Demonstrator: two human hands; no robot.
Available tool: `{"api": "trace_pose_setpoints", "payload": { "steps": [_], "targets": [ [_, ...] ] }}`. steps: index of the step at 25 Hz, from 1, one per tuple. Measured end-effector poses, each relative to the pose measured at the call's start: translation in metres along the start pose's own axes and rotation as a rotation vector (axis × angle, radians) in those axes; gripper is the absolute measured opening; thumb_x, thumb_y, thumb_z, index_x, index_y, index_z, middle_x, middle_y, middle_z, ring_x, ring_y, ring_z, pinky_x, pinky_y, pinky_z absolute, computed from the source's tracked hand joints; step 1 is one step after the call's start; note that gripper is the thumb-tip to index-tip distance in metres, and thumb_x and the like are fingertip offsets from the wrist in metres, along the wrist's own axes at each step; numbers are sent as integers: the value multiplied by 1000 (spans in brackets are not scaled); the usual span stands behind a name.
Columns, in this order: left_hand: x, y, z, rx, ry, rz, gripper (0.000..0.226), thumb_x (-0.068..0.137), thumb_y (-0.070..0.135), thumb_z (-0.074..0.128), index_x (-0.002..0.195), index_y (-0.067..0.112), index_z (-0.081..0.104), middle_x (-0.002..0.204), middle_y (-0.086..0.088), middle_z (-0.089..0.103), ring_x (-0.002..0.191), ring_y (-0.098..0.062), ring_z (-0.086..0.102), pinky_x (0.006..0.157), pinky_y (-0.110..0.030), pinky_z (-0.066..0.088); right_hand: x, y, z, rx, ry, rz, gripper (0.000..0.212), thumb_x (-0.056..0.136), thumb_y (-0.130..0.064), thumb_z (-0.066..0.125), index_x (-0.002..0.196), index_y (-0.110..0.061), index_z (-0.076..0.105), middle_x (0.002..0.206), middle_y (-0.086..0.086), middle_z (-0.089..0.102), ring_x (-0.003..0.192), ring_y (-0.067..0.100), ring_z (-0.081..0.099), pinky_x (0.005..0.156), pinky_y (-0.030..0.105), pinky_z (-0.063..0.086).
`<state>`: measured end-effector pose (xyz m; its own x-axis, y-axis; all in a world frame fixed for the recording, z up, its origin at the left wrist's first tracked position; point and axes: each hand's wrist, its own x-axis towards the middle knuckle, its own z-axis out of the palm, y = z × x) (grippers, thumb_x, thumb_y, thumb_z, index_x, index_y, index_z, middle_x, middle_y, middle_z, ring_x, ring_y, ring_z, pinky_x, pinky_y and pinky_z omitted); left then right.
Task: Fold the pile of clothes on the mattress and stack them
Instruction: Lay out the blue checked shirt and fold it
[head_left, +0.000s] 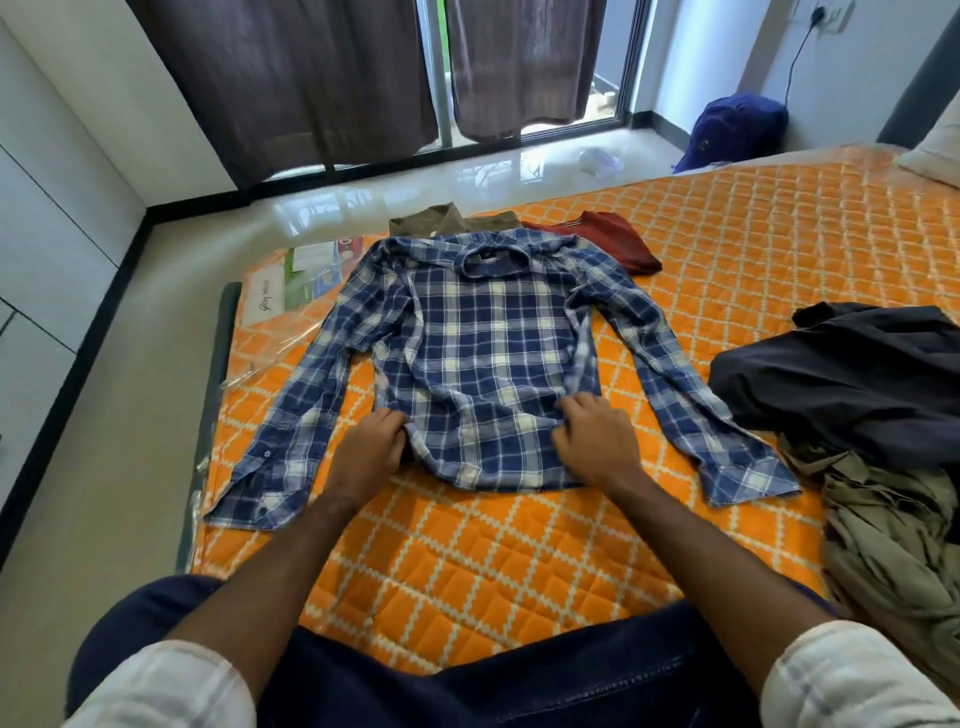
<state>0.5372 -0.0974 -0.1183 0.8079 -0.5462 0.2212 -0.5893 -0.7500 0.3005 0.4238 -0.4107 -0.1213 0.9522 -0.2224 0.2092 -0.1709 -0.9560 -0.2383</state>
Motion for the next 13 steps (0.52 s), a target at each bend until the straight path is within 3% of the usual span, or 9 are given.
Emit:
{"api": "trace_pose_setpoints", "payload": {
  "steps": [3, 6, 7, 9, 11, 13],
  "targets": [
    [19, 25, 11, -117, 16, -14, 7, 100, 9, 55, 101, 7, 61, 97, -9, 59, 87, -28, 55, 72, -42, 49, 0, -44, 18, -187, -112, -158, 73, 90, -71, 27, 118, -16, 65, 117, 5, 65, 105, 29, 59, 87, 46, 44],
    [35, 40, 14, -245, 23, 18, 4, 98, 6, 57, 98, 8, 59, 95, -5, 51, 85, -19, 48, 76, -29, 40, -1, -69, 33, -300, -203, -239, 93, 77, -89, 31, 120, -14, 65, 115, 6, 64, 107, 32, 56, 89, 52, 41],
    [39, 42, 13, -275, 24, 26, 5, 97, 5, 58, 96, 10, 59, 94, -2, 49, 84, -15, 45, 77, -25, 37, 0, -72, 36, -333, -216, -250, 90, 77, -87, 36, 119, -14, 65, 113, 6, 64, 107, 32, 57, 89, 53, 40],
    [43, 39, 9, -308, 23, 1, 9, 93, 1, 63, 94, 10, 60, 94, 1, 46, 83, -13, 42, 75, -19, 34, -2, -72, 43, -388, -185, -288, 62, 85, -70, 50, 112, -17, 66, 105, 5, 65, 101, 30, 57, 88, 51, 39],
    [40, 28, 4, -231, 14, 8, 16, 89, -6, 64, 94, 8, 59, 94, -1, 44, 83, -18, 41, 70, -26, 37, -2, -65, 44, -345, -122, -305, 25, 88, -43, 63, 99, -21, 67, 94, 1, 65, 92, 27, 57, 86, 47, 40],
    [32, 14, -1, -6, 43, -9, 23, 81, -10, 65, 92, 10, 58, 91, -5, 46, 81, -23, 42, 64, -40, 40, 1, -51, 43, -258, -116, -256, 9, 86, -29, 68, 93, -23, 69, 88, -1, 66, 89, 26, 59, 85, 45, 42]
  ]
}}
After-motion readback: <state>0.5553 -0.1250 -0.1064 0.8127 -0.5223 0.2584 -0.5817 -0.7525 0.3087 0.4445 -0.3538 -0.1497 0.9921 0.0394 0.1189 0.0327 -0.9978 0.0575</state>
